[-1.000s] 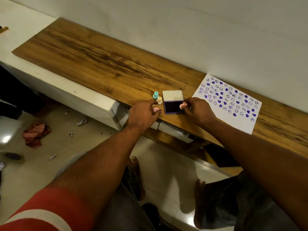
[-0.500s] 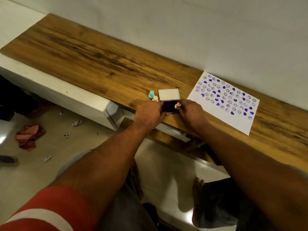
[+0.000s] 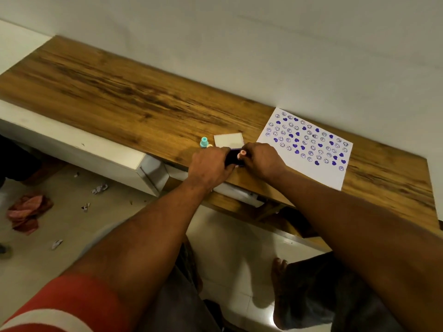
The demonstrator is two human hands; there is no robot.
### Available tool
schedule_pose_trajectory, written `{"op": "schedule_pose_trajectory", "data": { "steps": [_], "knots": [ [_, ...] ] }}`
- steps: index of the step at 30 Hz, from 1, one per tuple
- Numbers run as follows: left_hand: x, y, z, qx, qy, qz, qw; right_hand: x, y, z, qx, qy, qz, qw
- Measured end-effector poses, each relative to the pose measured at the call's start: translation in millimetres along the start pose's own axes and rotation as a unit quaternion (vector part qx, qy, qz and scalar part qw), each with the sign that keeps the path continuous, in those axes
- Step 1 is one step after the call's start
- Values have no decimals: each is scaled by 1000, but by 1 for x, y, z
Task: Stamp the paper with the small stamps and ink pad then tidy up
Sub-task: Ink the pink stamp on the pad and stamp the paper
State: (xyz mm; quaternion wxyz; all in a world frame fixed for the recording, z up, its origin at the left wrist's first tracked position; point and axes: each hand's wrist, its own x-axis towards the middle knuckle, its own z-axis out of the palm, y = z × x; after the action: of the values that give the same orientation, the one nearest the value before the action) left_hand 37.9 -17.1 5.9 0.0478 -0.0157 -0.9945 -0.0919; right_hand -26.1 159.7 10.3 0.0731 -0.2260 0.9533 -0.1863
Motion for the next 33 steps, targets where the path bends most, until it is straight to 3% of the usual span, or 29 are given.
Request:
{"op": "schedule_pose_trajectory", "data": {
  "steps": [4,8,17,22,33],
  "knots": [
    [13,34,0,-43,16,54,997,-27,22,-27,73,84,12,994],
    [22,73,13,-33,-1,171,985,-70,81,-55,77,113,80,987],
    [37,165,53,-7,-126,268,955,-136,184,-91,60,169,256,950],
    [34,172,66,-9,-158,280,947,-138,205,-85,67,156,254,952],
    [28,170,75,0,-128,279,952,-111,205,-79,6,170,159,973]
  ]
}}
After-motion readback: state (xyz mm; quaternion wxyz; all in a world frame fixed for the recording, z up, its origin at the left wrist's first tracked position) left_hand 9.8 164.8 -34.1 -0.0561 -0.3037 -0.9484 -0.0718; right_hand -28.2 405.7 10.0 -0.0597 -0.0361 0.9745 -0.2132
